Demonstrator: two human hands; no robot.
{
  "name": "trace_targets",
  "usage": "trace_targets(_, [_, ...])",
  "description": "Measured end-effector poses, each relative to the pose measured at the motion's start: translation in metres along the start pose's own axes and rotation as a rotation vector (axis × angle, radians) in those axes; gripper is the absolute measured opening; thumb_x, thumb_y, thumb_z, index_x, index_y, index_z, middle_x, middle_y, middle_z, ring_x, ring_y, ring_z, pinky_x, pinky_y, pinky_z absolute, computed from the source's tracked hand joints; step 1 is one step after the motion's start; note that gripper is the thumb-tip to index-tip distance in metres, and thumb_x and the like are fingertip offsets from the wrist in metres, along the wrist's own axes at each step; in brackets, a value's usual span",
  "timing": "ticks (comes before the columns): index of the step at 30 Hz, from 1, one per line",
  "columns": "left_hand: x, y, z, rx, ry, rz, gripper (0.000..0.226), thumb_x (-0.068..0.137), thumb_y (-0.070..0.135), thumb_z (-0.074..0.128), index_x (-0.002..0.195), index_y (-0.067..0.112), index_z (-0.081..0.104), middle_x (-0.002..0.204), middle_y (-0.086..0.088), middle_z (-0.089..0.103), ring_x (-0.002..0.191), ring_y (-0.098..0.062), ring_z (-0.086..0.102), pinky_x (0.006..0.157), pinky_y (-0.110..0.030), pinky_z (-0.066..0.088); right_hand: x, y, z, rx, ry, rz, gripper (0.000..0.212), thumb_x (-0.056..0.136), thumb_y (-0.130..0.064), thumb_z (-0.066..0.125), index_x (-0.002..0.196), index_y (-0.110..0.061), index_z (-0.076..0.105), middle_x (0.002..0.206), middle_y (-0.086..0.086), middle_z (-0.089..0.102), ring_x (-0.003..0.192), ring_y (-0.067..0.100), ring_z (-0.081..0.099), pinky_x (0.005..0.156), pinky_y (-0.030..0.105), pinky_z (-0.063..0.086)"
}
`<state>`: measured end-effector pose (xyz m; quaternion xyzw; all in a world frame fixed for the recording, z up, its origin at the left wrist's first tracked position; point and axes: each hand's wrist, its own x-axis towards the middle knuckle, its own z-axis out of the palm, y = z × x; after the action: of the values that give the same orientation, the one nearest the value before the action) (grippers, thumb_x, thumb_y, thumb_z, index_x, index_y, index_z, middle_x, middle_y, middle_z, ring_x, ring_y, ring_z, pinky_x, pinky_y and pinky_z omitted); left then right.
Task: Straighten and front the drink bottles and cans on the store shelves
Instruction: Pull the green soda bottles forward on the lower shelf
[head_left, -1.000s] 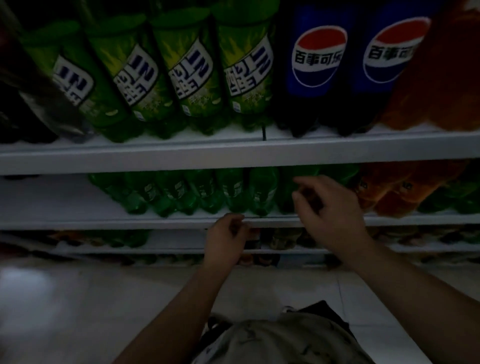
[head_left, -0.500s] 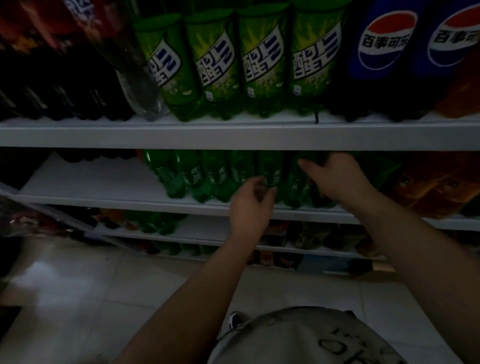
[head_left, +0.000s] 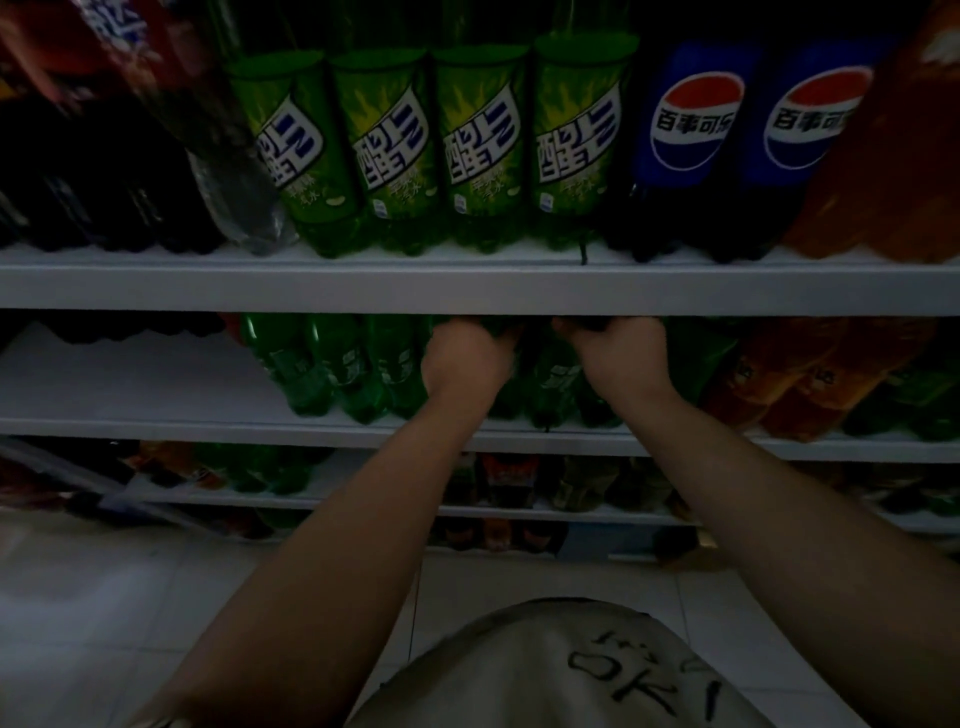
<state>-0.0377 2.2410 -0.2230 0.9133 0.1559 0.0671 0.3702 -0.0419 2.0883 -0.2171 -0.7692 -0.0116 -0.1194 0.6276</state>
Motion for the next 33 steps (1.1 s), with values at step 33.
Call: trace_targets(33, [0.02,-0.011,-0.035,-0.233,-0.398,0.21,0.005,0.09,0.033,0.059,0.095,0.032,0.058,0.067,0.014,0.055,0.054,0.002,0.048,0.043,-0.008,0.037,-0.006,0.015,-0.009,-0.371,0.011,0.01,0.036,0.081,-0.04,0.068,0.081,-0.004,0.061,0.068,0.015,0.063,0.063,0.024,0.062,0.059,0.033,0.05])
